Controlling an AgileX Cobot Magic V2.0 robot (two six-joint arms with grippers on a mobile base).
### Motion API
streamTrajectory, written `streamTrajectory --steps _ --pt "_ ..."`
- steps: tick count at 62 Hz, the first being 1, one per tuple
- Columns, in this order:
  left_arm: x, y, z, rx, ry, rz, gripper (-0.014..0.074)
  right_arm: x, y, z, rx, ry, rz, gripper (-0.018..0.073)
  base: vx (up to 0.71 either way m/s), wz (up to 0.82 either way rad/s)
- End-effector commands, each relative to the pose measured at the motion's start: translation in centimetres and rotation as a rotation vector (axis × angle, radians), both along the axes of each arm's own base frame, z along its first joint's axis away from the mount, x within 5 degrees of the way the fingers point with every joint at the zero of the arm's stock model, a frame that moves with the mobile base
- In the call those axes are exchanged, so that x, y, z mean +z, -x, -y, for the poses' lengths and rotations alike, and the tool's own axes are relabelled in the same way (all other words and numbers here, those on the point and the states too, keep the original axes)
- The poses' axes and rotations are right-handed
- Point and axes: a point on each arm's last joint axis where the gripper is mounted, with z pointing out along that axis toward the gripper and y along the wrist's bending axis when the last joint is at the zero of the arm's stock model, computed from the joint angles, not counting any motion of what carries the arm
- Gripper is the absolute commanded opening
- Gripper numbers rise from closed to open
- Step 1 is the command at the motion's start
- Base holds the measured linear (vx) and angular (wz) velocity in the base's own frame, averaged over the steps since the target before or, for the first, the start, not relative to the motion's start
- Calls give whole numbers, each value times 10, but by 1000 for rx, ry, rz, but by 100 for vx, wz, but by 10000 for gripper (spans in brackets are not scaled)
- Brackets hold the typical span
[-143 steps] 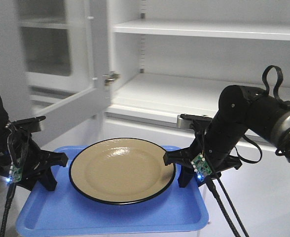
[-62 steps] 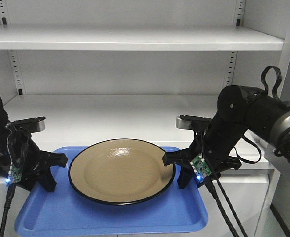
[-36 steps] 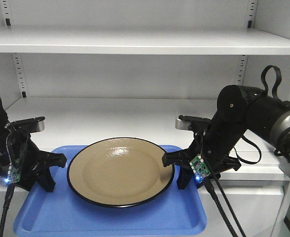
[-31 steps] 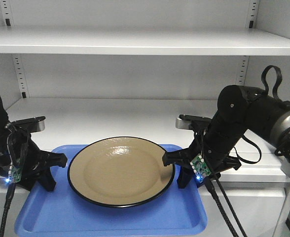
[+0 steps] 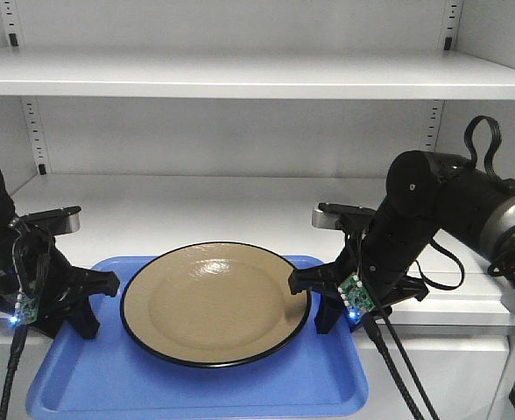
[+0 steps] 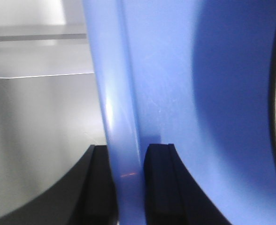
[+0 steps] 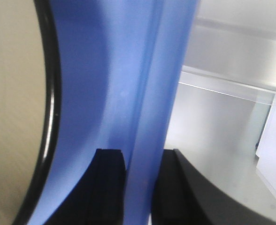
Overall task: Place disk in tray to left cabinet
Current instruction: 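Raise the held tray with both grippers above the lower shelf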
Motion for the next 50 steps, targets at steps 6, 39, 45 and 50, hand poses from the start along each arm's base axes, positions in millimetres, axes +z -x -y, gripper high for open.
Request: streamTrajectory --steps 6,39,45,50 --pt "33 10 -1 -14 11 102 -1 41 8 7 6 -22 142 -3 0 0" --pt "41 -6 -1 33 37 294 -1 48 -3 5 -23 -65 274 -3 0 0" --pt "46 -12 -1 54 48 377 -1 52 -9 4 -39 -90 349 -3 0 0" --pt "48 -16 -1 66 54 425 -1 55 -12 3 -49 -105 398 -3 0 0"
